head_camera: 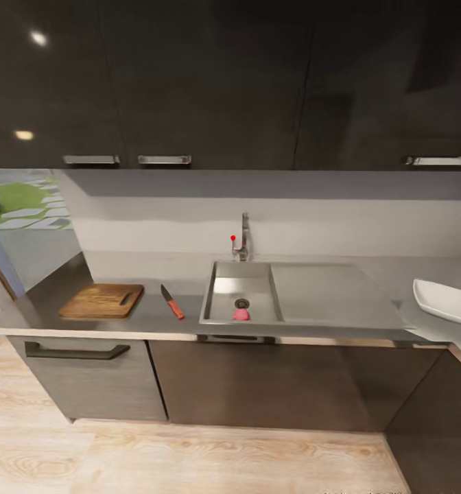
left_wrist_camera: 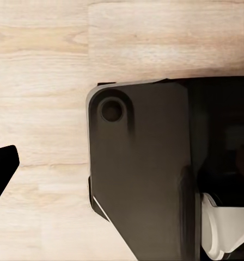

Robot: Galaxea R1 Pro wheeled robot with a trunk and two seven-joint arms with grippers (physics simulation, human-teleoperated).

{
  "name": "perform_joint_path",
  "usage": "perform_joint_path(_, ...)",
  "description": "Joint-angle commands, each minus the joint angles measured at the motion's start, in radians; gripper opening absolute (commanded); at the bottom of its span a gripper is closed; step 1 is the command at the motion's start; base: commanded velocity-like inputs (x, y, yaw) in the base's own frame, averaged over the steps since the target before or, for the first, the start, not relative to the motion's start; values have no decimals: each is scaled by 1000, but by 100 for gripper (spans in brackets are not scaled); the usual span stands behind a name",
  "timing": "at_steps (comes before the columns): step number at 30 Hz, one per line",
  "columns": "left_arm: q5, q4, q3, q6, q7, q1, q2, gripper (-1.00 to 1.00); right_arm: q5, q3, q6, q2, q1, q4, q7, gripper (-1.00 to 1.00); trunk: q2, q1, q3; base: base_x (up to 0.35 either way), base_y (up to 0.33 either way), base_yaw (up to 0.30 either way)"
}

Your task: In the kitchen, take the Vidalia onion out of the sink, dice it on the chopping board with the paring knife, put the diced onion into the bowl on the countertop, then place both the paring knife and the chopping board into the sink.

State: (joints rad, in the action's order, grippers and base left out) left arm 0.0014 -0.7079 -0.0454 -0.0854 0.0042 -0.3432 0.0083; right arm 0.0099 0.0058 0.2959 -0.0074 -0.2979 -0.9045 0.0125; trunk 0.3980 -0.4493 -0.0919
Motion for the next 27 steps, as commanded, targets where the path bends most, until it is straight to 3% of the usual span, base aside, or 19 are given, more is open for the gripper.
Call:
perform_joint_path(1,0,-2,-2,-2,0,0,1,100,1,1,2,0,0,-1,1,100,2,-1,-1,0,-216,-161)
perform_joint_path(10,0,-7,-1,2,17,20,1,100,1,0,2,0,0,-1,1,100,2,-1,3,0,-49,-69)
perform_joint_path(15,1,-13,-1,27,155,98,-1,100,2,0,2,-1,0,-1,1,100,2,-1,3,0,-1,-2)
perform_joint_path(18,2,-48,-1,122,216,153,-3,100,2,0,2,-1,0,-1,1,100,2,-1,3,0,0,0)
perform_joint_path(20,4,-107,-1,225,229,180,-3,100,2,0,2,-1,0,-1,1,100,2,-1,3,0,0,0)
perform_joint_path(22,6,-150,-1,279,232,190,-3,100,2,0,2,-1,0,-1,1,100,2,-1,3,0,0,0)
perform_joint_path(24,11,-284,-2,398,235,200,-4,100,2,0,2,-1,0,0,1,100,2,-1,3,0,0,0)
perform_joint_path(27,14,-424,-5,519,236,204,-7,100,2,0,2,-2,0,1,1,100,2,-1,3,0,0,0)
